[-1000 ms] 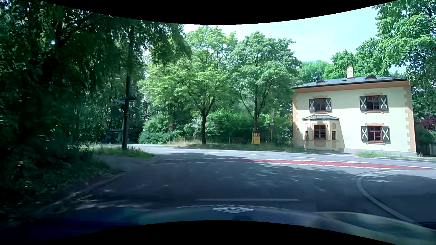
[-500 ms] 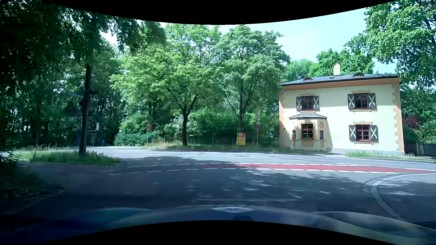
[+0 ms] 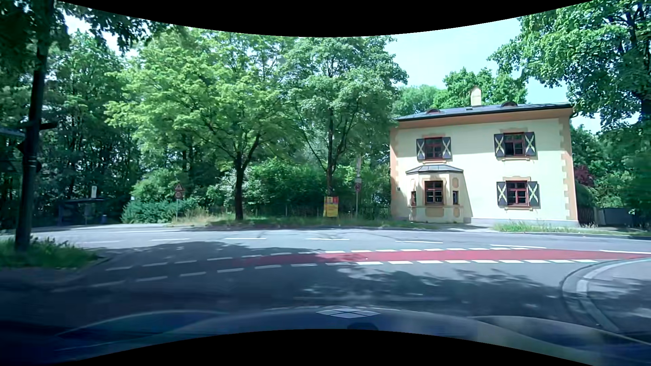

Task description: Follow the waypoints while adhering to traffic rules and regulations

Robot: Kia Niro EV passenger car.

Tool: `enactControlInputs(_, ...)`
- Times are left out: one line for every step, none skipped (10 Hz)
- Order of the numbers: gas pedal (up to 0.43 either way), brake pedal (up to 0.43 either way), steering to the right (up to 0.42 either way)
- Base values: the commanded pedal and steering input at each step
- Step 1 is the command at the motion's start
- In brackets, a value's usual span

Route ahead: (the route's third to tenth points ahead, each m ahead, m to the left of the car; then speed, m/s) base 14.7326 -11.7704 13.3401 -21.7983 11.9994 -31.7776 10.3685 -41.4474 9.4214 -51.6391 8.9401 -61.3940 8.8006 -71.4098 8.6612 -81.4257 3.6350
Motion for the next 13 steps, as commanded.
enactControlInputs(0.0,0.0,0.21)
enactControlInputs(0.0,0.0,0.21)
enactControlInputs(0.0,0.006,0.21)
enactControlInputs(0.0,0.085,0.21)
enactControlInputs(0.0,0.134,0.21)
enactControlInputs(0.0,0.159,0.21)
enactControlInputs(0.0,0.165,0.21)
enactControlInputs(0.0,0.165,0.21)
enactControlInputs(0.0,0.159,0.21)
enactControlInputs(0.0,0.152,0.21)
enactControlInputs(0.0,0.146,0.212)
enactControlInputs(0.0,0.122,0.218)
enactControlInputs(0.0,0.11,0.224)
